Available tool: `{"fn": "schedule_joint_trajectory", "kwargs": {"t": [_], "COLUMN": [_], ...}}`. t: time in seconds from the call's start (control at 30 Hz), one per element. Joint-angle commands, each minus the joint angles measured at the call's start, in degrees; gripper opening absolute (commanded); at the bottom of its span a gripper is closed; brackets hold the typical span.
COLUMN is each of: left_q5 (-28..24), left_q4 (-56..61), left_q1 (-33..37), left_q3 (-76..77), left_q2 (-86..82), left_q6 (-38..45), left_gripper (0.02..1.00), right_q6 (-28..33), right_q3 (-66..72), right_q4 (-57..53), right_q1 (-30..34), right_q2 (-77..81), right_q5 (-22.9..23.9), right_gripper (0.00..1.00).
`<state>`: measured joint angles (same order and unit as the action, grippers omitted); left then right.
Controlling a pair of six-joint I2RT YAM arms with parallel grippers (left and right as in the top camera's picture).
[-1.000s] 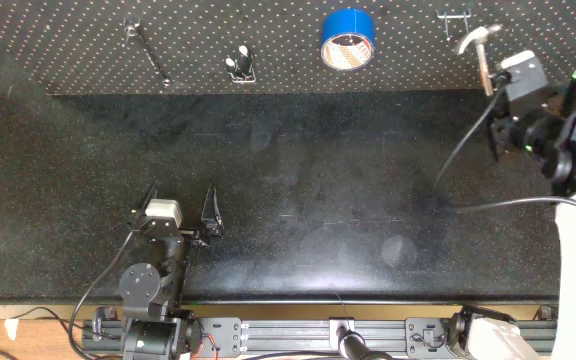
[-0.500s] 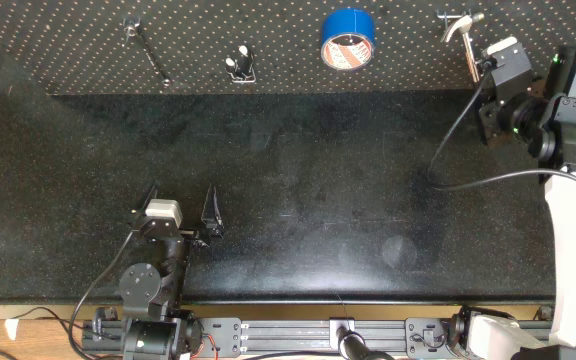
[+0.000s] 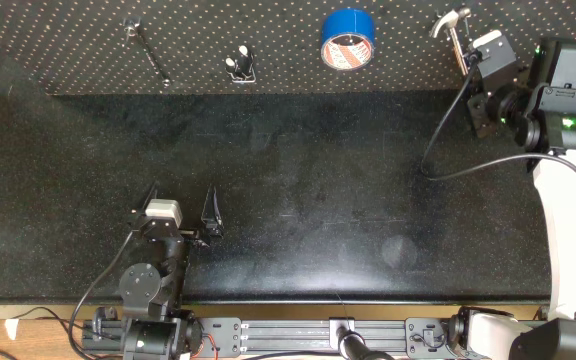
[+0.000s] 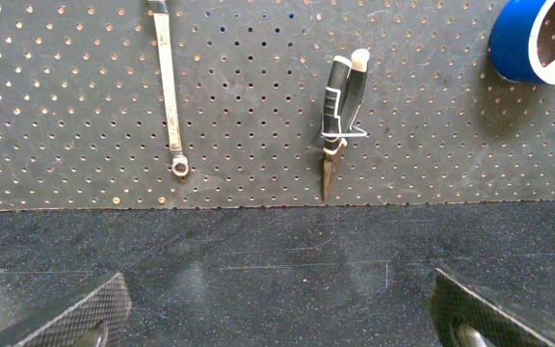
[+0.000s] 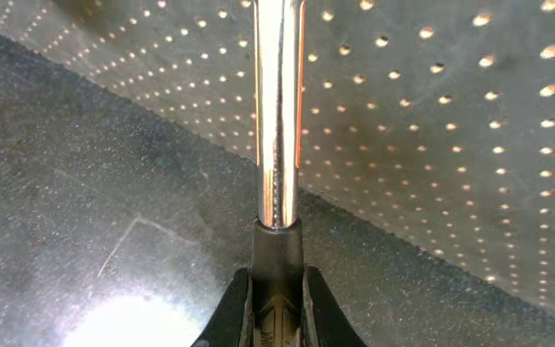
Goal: Place Tools Onto Pegboard
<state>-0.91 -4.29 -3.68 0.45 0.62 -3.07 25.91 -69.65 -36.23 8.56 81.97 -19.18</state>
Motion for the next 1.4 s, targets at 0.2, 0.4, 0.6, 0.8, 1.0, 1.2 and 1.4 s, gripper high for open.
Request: {"fn": "schedule_joint_trajectory", "kwargs": {"t": [0.2, 0.4, 0.6, 0.8, 1.0, 1.2, 1.4], "left_q5": [0.4, 0.4, 0.4, 0.4, 0.4, 0.4, 0.4], "left_q4": [-0.3, -0.3, -0.3, -0.3, -0.3, -0.3, -0.3], "left_q1": [0.0, 0.0, 0.0, 0.0, 0.0, 0.0, 0.0], "left_q3": [-0.1, -0.1, -0.1, -0.1, -0.1, -0.1, -0.1], "left_q2": [-0.4, -0.4, -0.4, -0.4, -0.4, -0.4, -0.4], "left_q6": [-0.5, -0.5, -0.5, -0.5, -0.5, -0.5, -0.5], "left_gripper": [0.996, 0.996, 0.996, 0.996, 0.996, 0.996, 0.996], "right_q6": [-0.6, -0.6, -0.6, -0.6, -19.4, -29.4, -30.4], "right_q3": [-1.4, -1.4, -1.4, -1.4, 14.0, 46.3, 65.2], "right_q4": [2.3, 1.6, 1.6, 1.5, 16.6, 55.2, 68.9], "right_q1": [-0.1, -0.1, -0.1, -0.1, -0.1, -0.1, -1.7], "right_q2": [1.9, 1.9, -5.8, -9.7, -20.9, -34.8, -53.0], "right_q5": [0.7, 2.0, 2.0, 2.1, 5.8, 3.2, 3.3], "right_gripper": [0.080, 0.963, 0.969, 0.972, 0.974, 0.974, 0.974]}}
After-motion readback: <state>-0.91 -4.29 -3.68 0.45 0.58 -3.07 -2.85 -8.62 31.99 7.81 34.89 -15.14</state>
